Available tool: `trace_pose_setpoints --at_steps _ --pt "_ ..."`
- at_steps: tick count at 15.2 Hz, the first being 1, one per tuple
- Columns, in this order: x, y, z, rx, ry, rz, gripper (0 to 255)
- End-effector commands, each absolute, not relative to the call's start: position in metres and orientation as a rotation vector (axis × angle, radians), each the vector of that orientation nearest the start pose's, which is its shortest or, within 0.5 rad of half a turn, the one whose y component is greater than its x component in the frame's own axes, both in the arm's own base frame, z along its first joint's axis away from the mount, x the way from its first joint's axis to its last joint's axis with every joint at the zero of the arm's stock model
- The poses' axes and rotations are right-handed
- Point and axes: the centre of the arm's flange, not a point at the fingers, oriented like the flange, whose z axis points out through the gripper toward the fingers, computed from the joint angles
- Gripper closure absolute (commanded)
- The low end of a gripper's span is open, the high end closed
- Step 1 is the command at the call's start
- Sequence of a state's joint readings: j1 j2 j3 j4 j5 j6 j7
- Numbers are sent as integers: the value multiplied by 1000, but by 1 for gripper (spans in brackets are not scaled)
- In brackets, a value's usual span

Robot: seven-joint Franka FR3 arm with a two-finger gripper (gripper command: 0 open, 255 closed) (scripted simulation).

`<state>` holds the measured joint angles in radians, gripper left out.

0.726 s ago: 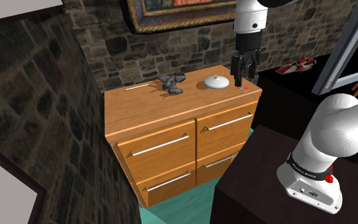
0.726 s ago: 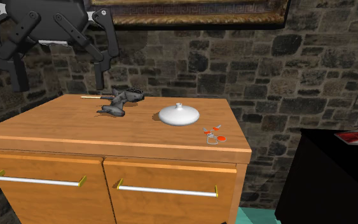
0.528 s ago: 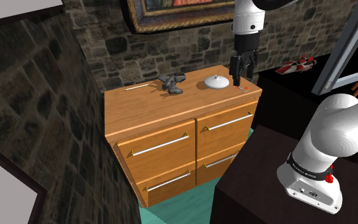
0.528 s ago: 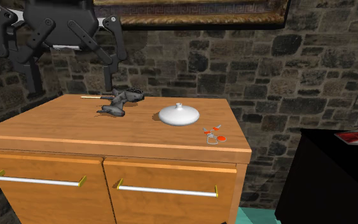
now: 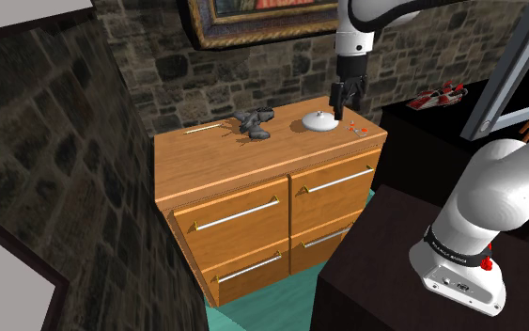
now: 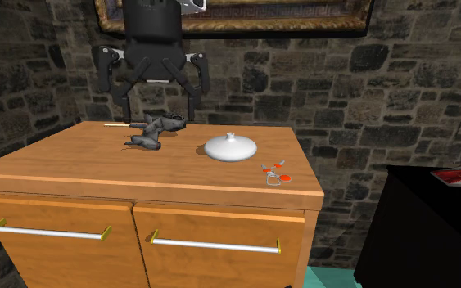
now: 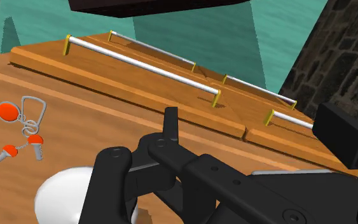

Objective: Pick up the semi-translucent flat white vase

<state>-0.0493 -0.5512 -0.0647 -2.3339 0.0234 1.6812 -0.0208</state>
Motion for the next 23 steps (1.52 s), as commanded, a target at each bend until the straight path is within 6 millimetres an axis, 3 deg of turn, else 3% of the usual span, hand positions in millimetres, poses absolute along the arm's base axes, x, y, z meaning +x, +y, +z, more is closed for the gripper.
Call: trace_pose_setpoints --at_steps 1,20,23 --pt "386 -62 521 -3074 124 131 0" --pt "536 -236 456 -3079 65 -45 0" --pt "539 -240 445 -3079 64 -49 0"
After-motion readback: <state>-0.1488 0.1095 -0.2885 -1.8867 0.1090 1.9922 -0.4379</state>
